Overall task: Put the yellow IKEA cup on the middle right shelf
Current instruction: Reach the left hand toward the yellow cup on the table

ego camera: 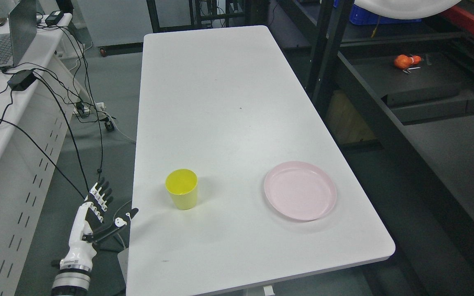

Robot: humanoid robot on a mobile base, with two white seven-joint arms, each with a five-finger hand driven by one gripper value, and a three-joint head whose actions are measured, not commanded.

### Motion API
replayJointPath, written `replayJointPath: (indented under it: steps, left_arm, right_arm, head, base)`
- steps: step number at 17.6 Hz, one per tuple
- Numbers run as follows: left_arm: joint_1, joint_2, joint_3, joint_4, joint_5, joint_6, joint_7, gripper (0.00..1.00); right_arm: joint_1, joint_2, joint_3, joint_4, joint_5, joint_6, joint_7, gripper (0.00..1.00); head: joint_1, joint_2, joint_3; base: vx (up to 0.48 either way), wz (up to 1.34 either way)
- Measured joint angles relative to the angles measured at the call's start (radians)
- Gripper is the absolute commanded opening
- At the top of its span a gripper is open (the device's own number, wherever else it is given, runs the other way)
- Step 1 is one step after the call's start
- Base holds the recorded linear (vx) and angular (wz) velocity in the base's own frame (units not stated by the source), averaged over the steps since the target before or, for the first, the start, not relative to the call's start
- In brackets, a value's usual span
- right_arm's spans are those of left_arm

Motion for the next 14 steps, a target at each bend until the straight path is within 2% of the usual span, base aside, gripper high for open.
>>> replayJointPath:
  steps: [14]
  left_arm:
    - [-0.094,0.000,-0.062,0.001,0.048,-0.035,-0.064,0.98]
  right_arm:
    - [0.000,0.000,0.000,0.000,0.000,0.000,0.000,0.99]
  head:
    - [0.0000,0.000,-0.001]
  base:
    - [0.000,0.00]
